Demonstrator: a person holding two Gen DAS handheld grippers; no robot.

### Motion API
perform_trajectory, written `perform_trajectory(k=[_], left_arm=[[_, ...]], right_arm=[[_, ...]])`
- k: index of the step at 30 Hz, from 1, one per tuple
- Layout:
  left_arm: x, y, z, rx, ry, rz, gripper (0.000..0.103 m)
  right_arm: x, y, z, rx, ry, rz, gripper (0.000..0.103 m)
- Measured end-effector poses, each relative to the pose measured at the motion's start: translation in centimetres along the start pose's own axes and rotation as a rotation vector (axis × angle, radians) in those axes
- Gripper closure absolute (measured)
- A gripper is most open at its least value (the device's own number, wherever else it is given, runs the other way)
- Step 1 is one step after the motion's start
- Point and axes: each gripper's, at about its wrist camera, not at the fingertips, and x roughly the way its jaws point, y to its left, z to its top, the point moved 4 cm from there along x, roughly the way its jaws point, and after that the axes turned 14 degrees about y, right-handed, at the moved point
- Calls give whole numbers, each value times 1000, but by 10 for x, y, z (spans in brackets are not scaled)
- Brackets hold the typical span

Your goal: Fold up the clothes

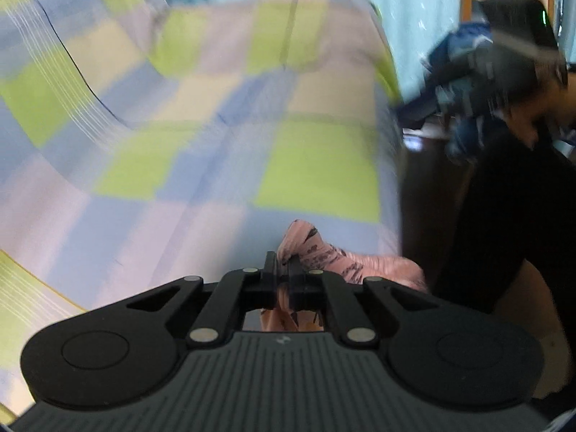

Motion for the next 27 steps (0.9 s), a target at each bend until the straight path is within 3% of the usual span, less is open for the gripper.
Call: perform_trajectory(k=[2,7,9,14,21,22,25,26,27], left_arm=[[-11,14,11,-26,-27,25,99],[-13,40,17,-77,-18,54,99],[-10,46,13,-81,-2,62,99],[-8,52,7,-111,-9,46,99],[-7,52,7,-120,-12,43,99],[-6,52,7,-123,-12,42,99],[-4,54,6,-130,-10,45,99],[-4,54,5,-132,-7,48,99],[-4,54,4,-133,-4,51,99]], right_arm=[[12,10,-4,-19,43,33,64],[48,47,-35,-121,204,52,50],[58,62,-49,-207,250,4,42],[83,66,-66,-311,389,-144,38],[106,42,-74,-420,420,-234,40],[110,42,-78,-449,432,-230,43],[118,47,-85,-524,446,-238,72],[118,47,-86,-538,446,-255,96],[117,47,-86,-547,445,-270,95]])
